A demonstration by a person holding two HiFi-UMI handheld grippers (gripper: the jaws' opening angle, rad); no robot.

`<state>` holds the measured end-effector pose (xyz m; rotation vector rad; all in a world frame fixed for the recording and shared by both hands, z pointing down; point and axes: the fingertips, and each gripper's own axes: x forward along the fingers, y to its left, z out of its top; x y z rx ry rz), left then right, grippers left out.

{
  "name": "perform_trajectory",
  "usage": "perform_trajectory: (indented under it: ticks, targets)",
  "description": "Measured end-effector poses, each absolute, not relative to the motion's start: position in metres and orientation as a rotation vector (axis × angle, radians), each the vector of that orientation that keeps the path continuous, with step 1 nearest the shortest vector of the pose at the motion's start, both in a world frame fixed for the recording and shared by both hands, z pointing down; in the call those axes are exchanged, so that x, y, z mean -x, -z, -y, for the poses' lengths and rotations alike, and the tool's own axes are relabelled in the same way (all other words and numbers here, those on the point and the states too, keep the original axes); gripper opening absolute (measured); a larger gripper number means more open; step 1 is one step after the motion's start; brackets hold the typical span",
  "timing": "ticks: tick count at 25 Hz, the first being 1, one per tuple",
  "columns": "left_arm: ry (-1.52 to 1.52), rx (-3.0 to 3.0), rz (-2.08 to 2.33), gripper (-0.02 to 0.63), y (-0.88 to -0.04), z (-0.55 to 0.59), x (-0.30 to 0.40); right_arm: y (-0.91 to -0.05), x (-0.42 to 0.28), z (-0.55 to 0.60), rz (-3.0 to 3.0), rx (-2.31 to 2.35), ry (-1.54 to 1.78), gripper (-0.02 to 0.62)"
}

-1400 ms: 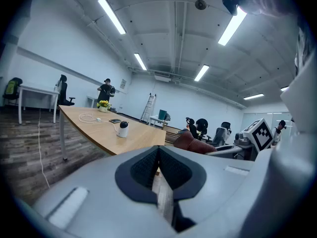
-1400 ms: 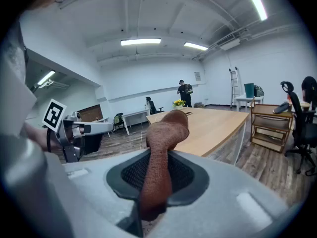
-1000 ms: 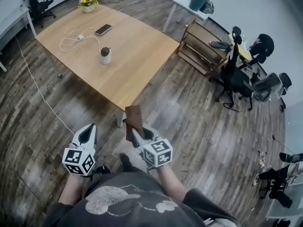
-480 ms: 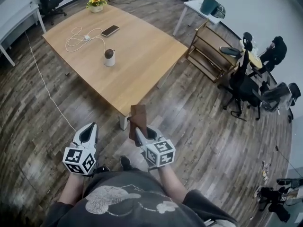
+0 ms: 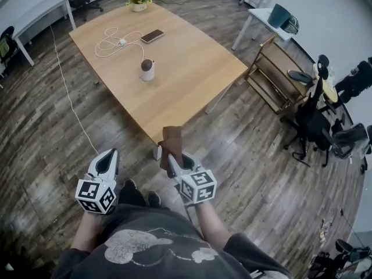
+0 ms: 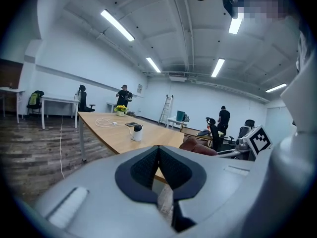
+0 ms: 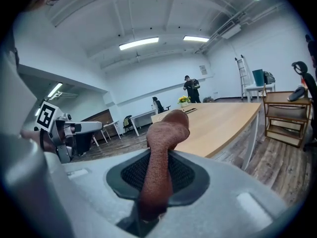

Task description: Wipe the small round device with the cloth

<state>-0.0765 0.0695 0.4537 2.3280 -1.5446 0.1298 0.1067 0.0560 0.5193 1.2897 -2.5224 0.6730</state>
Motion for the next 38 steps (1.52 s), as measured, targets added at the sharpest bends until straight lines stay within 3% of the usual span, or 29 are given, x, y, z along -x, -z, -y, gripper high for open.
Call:
perform_trajectory:
  ticks: [13,38]
  targets:
    - [-0.104,-2.352,1.449,0.020,-0.469,-0.011,0.078,-0.527,-0.090,-0.010,2.463,-1.312,-0.673,0.072]
    - [-0.135,-2.460,1.174,0.018,-0.480,0.178,0.136,-0.484,-0.007,0.202,2.373,-1.404,-0.507,0.072]
